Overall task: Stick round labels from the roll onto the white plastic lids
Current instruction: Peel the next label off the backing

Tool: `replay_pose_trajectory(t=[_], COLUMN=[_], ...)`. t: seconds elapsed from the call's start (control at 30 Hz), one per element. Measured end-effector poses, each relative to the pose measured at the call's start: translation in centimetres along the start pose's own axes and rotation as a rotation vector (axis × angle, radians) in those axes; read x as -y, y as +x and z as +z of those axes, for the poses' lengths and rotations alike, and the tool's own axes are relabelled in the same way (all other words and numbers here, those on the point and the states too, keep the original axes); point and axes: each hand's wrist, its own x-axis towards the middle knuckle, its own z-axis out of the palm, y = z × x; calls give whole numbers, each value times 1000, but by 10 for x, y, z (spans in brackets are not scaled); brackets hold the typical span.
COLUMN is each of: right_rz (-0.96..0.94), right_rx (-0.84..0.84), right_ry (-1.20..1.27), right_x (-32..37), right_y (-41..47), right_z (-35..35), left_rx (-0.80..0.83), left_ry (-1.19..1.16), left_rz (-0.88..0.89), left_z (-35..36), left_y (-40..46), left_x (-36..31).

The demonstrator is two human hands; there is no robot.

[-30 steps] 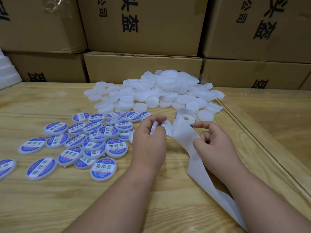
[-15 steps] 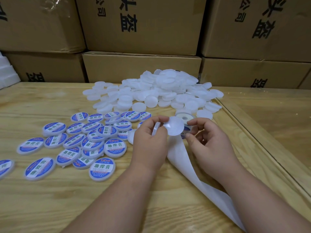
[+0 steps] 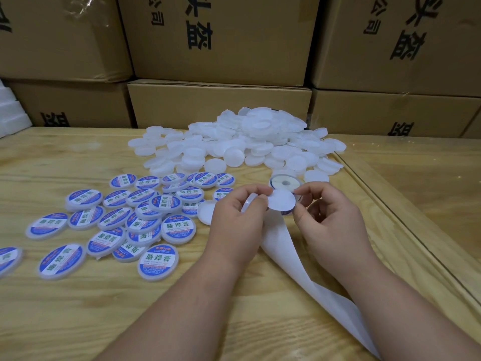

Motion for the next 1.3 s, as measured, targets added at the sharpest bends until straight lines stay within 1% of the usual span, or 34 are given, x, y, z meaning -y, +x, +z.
replay_pose_trajectory(t=[0.23, 0.33, 0.43, 0.5, 0.57, 0.67, 0.73, 0.83, 0.93, 1.13, 1.3], right_rz=[-38, -30, 34, 111, 239, 457, 560, 586, 565, 576, 581], right_rx=[-23, -30, -34, -42, -23, 122, 251, 415, 488, 497, 491], right_ry=[-28, -48, -4, 97, 285, 622, 719, 692, 639, 574, 571], right_x=[-1, -3, -3, -1, 1, 3, 4, 3, 4, 3, 1], right_y=[0, 0, 0, 1, 3, 9, 10, 8, 7, 7, 7], right_z=[-1, 0, 0, -1, -4, -11, -14, -13, -11, -8, -8], left_rx=[36, 103, 180, 185, 169, 177, 177, 181, 211, 256, 270], left_ry=[-8, -92, -185, -212, -220, -245, -237, -225, -208, -198, -159], left_rz=[28, 54, 44, 14, -15, -40, -43, -57, -82, -98, -74], left_z=[-3, -5, -9, -11, -12, -13, -13, -12, -11, -11, -12], left_y=[1, 1, 1, 2, 3, 5, 5, 5, 6, 6, 6], left_x=[1, 1, 1, 1, 0, -2, -2, -2, -2, -3, -4])
